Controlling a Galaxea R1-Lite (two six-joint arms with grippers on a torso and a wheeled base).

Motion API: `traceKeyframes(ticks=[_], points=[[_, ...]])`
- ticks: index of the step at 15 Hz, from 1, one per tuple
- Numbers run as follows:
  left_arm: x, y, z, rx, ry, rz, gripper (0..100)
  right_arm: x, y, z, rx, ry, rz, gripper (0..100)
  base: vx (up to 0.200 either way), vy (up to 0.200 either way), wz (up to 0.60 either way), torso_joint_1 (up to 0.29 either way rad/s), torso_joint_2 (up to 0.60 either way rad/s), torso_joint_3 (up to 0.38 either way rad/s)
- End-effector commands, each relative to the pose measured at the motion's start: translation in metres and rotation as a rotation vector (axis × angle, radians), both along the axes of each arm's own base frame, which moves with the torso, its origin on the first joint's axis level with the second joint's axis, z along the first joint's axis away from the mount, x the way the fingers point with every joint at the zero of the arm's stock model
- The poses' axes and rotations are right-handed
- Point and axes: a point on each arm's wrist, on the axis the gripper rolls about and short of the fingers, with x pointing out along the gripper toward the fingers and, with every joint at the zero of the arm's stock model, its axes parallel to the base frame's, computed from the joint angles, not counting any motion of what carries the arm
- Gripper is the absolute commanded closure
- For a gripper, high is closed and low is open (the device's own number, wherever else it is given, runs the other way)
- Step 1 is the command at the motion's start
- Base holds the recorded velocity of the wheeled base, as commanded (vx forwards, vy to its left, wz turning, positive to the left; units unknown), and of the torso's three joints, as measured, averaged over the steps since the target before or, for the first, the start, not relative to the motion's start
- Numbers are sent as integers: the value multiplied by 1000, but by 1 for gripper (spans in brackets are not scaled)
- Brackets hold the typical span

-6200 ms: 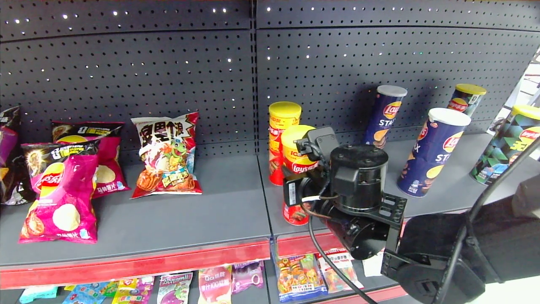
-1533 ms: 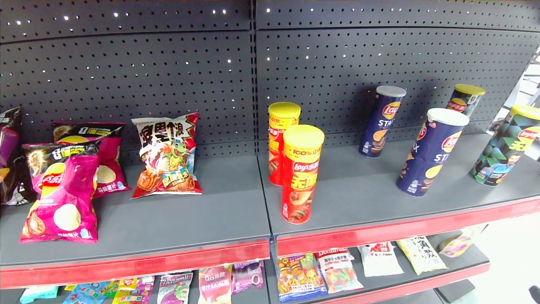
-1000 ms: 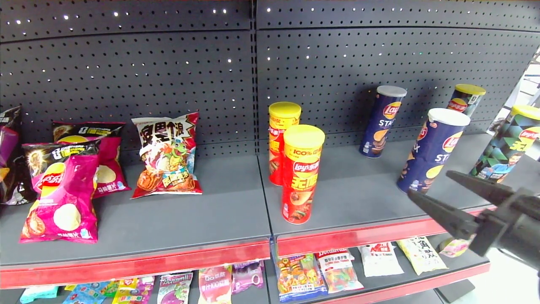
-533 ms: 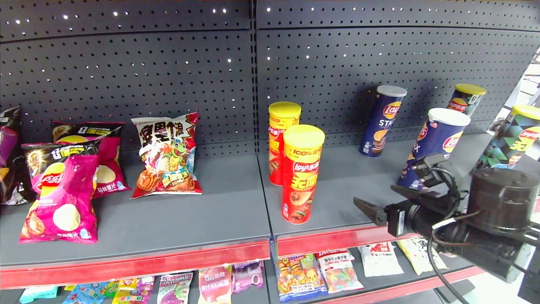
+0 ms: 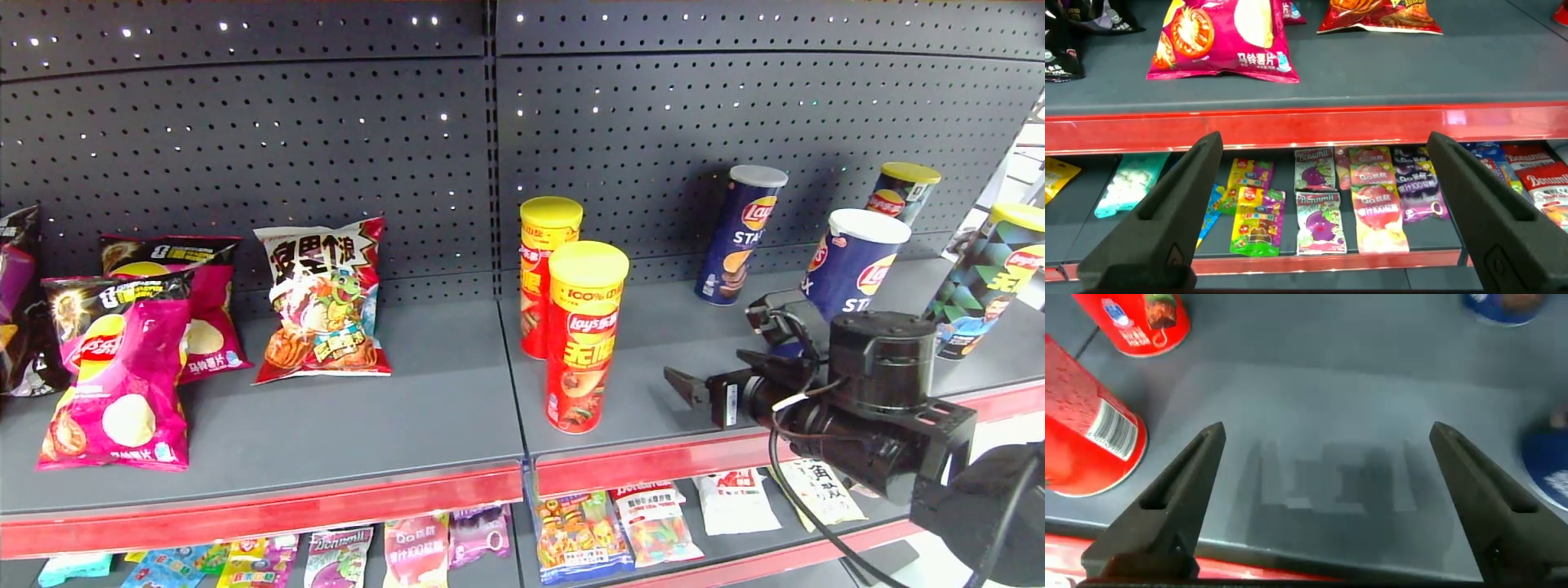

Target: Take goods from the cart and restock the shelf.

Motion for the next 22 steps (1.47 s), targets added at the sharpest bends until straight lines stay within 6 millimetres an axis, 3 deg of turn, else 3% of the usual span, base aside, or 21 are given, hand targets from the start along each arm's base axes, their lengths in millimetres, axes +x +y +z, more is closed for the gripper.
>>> traceKeyframes(ticks=[1,14,22], points=[[0,0,0,0,1,1,0,7,5,-8,-9,22,4,0,0,0,0,0,0,0],[0,0,0,0,1,1,0,24,40,-28,17,63,46,0,0,0,0,0,0,0],[0,0,0,0,1,1,0,19,55,-33,31,89,85,0,0,0,0,0,0,0]])
